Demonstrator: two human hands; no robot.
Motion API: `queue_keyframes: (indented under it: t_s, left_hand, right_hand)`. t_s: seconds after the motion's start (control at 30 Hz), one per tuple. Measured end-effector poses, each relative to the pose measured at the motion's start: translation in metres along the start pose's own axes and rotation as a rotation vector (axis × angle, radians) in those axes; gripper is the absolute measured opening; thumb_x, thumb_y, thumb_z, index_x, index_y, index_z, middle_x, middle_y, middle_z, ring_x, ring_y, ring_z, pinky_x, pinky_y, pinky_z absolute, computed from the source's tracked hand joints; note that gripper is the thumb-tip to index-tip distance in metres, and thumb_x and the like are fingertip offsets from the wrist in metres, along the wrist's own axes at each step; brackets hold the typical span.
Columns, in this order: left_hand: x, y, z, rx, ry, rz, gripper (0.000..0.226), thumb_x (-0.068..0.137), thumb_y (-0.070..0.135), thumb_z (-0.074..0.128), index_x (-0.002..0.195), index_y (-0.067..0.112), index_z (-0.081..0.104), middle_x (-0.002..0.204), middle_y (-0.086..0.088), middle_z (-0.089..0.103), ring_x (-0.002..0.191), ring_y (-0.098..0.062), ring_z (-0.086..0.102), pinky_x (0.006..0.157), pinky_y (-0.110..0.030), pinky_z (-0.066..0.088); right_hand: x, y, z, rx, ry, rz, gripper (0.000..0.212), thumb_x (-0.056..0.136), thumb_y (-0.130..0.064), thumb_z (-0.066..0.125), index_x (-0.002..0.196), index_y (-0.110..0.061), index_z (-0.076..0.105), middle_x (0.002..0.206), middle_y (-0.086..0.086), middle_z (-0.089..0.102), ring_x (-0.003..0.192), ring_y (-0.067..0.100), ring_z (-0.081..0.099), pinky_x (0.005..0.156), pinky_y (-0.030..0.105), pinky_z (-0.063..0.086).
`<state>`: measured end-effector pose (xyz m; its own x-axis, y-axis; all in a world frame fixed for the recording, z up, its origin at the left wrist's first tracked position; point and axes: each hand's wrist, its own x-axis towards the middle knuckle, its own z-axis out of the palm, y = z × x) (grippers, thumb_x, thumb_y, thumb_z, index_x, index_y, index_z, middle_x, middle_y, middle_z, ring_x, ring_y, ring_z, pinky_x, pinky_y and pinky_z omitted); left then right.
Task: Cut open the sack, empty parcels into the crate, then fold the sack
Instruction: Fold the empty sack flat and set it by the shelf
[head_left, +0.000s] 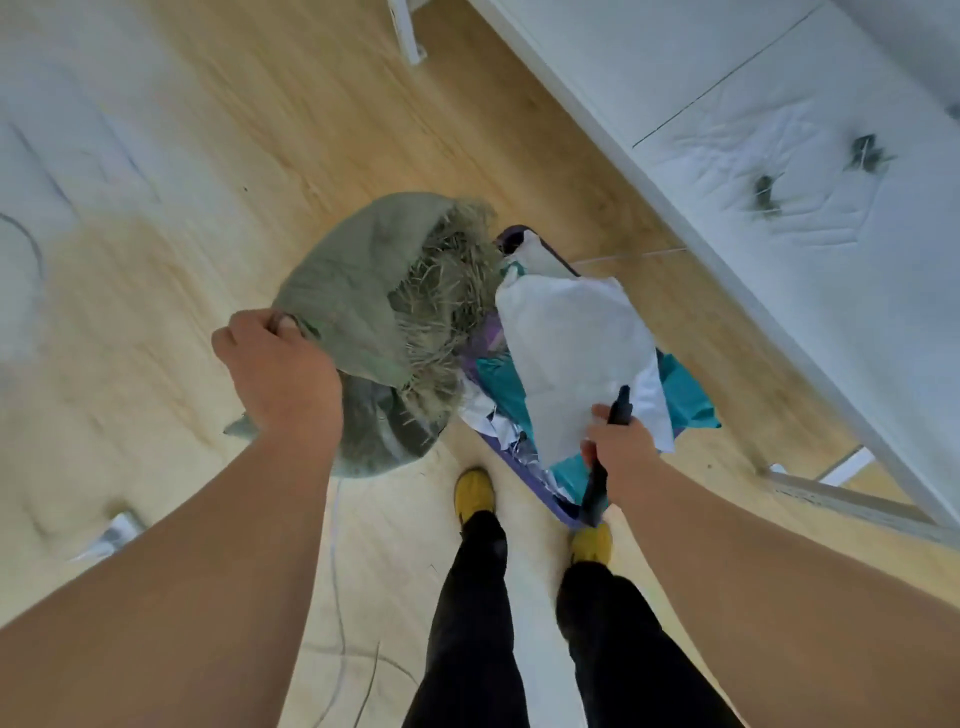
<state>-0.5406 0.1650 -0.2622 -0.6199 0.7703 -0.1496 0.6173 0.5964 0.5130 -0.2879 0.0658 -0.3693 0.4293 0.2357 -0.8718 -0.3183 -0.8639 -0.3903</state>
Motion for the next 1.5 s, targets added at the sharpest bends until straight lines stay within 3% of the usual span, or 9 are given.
queue_keyframes:
  t_s: [0.13, 0.27, 0.67, 0.9, 1.0, 1.17, 1.27, 1.4, 1.5]
  left_hand:
    - [-0.007, -0.022, -0.015, -0.03, 0.043, -0.011, 0.027, 0.101, 0.016, 0.039, 0.119, 0.002, 0.053, 0.131, -0.015, 0.044, 0.104, -0.032, 0.054, 0.077, -0.025, 0.033]
    - [-0.036, -0.033, -0.016, -0.103, 0.063, -0.057, 0.027, 0.101, 0.014, 0.04, 0.12, 0.001, 0.053, 0.132, -0.016, 0.044, 0.108, -0.029, 0.053, 0.076, -0.014, 0.029]
    - [-0.074, -0.02, -0.104, -0.314, 0.21, -0.141, 0.028, 0.1, 0.013, 0.039, 0.119, 0.0, 0.055, 0.128, -0.018, 0.051, 0.106, -0.029, 0.058, 0.079, -0.025, 0.043]
    - [-0.047, -0.039, -0.147, -0.375, 0.153, -0.073, 0.031, 0.101, 0.015, 0.038, 0.123, 0.0, 0.055, 0.133, -0.019, 0.045, 0.109, -0.033, 0.056, 0.086, -0.028, 0.042]
    - [-0.021, -0.075, -0.177, -0.393, 0.131, -0.074, 0.032, 0.101, 0.015, 0.038, 0.121, -0.001, 0.057, 0.131, -0.02, 0.048, 0.108, -0.033, 0.057, 0.09, -0.031, 0.045]
    - [0.045, -0.152, -0.26, -0.447, 0.275, -0.165, 0.035, 0.099, 0.012, 0.034, 0.12, -0.004, 0.058, 0.117, -0.014, 0.057, 0.099, -0.025, 0.059, 0.082, -0.031, 0.046]
    - [0.081, -0.172, -0.303, -0.516, 0.373, -0.121, 0.033, 0.099, 0.016, 0.033, 0.121, 0.003, 0.054, 0.108, -0.002, 0.046, 0.09, -0.012, 0.047, 0.076, -0.018, 0.035]
    - [0.135, -0.204, -0.335, -0.63, 0.45, -0.003, 0.026, 0.088, 0.042, 0.034, 0.099, 0.03, 0.054, 0.109, -0.002, 0.059, 0.099, -0.021, 0.06, 0.094, -0.028, 0.049]
    - [0.153, -0.215, -0.338, -0.576, 0.47, -0.07, 0.027, 0.095, 0.045, 0.03, 0.106, 0.032, 0.051, 0.091, 0.013, 0.056, 0.108, -0.013, 0.059, 0.087, -0.013, 0.042]
  right_hand:
    - [-0.011, 0.019, -0.01, -0.111, -0.231, 0.161, 0.037, 0.096, 0.003, 0.047, 0.131, -0.01, 0.053, 0.075, 0.01, 0.053, 0.056, 0.021, 0.049, 0.035, 0.018, 0.041]
    - [-0.024, 0.016, -0.029, -0.127, -0.307, 0.015, 0.041, 0.096, 0.002, 0.048, 0.134, -0.012, 0.049, 0.078, 0.008, 0.054, 0.063, 0.019, 0.055, 0.042, 0.021, 0.042]
    - [-0.122, -0.006, -0.057, -0.308, -0.415, -0.239, 0.037, 0.092, -0.003, 0.056, 0.127, -0.014, 0.056, 0.092, 0.011, 0.062, 0.063, 0.016, 0.06, 0.053, 0.026, 0.041]
    - [-0.198, 0.002, -0.012, -0.315, -0.422, -0.361, 0.036, 0.092, -0.004, 0.056, 0.126, -0.015, 0.057, 0.09, 0.013, 0.061, 0.06, 0.017, 0.053, 0.05, 0.022, 0.039]
    - [-0.229, 0.031, 0.023, -0.266, -0.392, -0.356, 0.036, 0.092, -0.002, 0.057, 0.125, -0.014, 0.057, 0.071, 0.009, 0.055, 0.049, 0.014, 0.049, 0.045, 0.02, 0.039]
    - [-0.275, 0.091, 0.098, -0.297, -0.331, -0.317, 0.036, 0.088, -0.002, 0.058, 0.123, -0.01, 0.059, 0.057, 0.008, 0.052, 0.045, 0.015, 0.045, 0.045, 0.022, 0.035]
    - [-0.305, 0.107, 0.134, -0.325, -0.328, -0.33, 0.033, 0.088, -0.003, 0.058, 0.12, -0.013, 0.061, 0.061, 0.008, 0.055, 0.045, 0.014, 0.048, 0.045, 0.023, 0.037]
    - [-0.341, 0.119, 0.157, -0.359, -0.329, -0.371, 0.027, 0.089, -0.003, 0.057, 0.113, -0.015, 0.061, 0.069, 0.006, 0.056, 0.047, 0.014, 0.053, 0.042, 0.021, 0.037]
    - [-0.358, 0.128, 0.159, -0.362, -0.326, -0.393, 0.027, 0.089, -0.003, 0.057, 0.113, -0.013, 0.061, 0.076, 0.004, 0.057, 0.051, 0.015, 0.056, 0.042, 0.021, 0.038]
